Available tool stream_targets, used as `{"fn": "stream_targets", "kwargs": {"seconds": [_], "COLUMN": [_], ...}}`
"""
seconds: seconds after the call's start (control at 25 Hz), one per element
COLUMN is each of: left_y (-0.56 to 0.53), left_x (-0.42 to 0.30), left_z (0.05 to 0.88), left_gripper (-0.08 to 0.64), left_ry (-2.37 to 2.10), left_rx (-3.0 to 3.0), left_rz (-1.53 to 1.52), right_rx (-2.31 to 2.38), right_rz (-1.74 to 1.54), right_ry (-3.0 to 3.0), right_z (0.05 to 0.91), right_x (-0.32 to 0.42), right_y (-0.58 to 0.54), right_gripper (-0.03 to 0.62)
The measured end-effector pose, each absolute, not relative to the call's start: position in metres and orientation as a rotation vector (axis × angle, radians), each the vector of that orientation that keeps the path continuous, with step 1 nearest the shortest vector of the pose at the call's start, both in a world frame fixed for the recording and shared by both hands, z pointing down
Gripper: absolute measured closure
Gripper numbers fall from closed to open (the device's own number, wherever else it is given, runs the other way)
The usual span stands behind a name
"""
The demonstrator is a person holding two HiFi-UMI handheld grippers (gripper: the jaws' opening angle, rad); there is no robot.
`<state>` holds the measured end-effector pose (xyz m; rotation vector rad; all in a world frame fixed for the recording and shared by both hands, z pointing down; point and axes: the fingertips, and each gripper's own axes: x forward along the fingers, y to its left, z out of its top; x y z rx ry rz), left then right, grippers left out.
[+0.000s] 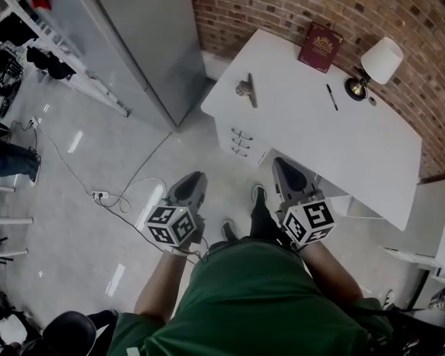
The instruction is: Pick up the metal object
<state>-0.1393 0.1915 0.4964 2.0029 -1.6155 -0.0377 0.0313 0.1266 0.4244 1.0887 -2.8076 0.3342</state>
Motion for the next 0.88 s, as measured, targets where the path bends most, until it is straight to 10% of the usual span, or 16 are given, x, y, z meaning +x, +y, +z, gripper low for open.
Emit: {"fn": "stream_targets", "kwargs": {"seconds": [0.88], "left_y": [-0.012], "left_x": [-0.092], "left_z": [0.491], "left_gripper": [0.517], "left_ry": [-1.730], "left_rx": [1.962], "left_rz": [-0.026], "right_rx": [0.909], "right_rz": [0.439], "right_ry": [-2.854], "right_z": [0.453], "right_x": [0.049], "right_y": [-0.088], "right_gripper": [0.589]}}
